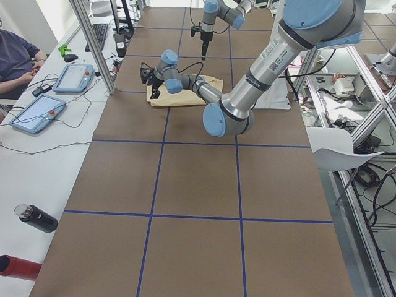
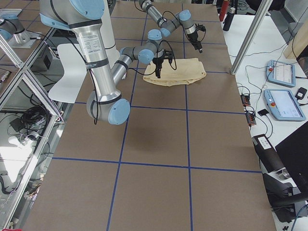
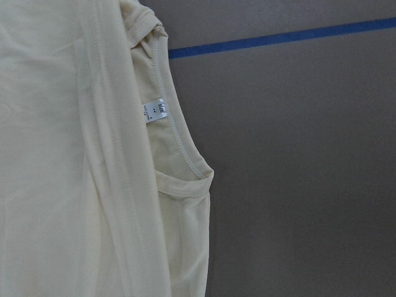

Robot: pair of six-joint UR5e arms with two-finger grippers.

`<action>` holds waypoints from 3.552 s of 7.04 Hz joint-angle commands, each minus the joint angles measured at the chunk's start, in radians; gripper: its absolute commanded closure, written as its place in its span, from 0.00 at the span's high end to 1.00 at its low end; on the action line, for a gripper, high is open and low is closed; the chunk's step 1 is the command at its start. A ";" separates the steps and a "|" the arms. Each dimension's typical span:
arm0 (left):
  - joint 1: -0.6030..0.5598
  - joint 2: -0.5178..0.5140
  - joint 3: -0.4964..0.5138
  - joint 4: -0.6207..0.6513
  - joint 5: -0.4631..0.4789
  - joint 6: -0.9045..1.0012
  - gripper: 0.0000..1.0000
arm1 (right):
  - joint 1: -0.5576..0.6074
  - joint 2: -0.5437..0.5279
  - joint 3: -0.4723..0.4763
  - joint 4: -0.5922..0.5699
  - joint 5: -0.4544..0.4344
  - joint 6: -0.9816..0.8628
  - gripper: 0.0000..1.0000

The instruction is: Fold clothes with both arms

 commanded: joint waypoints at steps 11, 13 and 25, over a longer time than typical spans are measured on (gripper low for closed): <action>0.002 0.201 -0.265 0.039 -0.060 0.023 1.00 | -0.272 0.134 -0.224 -0.007 -0.325 -0.230 0.13; 0.004 0.201 -0.265 0.035 -0.060 0.023 1.00 | -0.249 0.129 -0.212 -0.008 -0.322 -0.249 0.07; 0.005 0.195 -0.255 0.029 -0.055 0.022 1.00 | -0.117 0.030 -0.086 0.001 -0.161 -0.224 1.00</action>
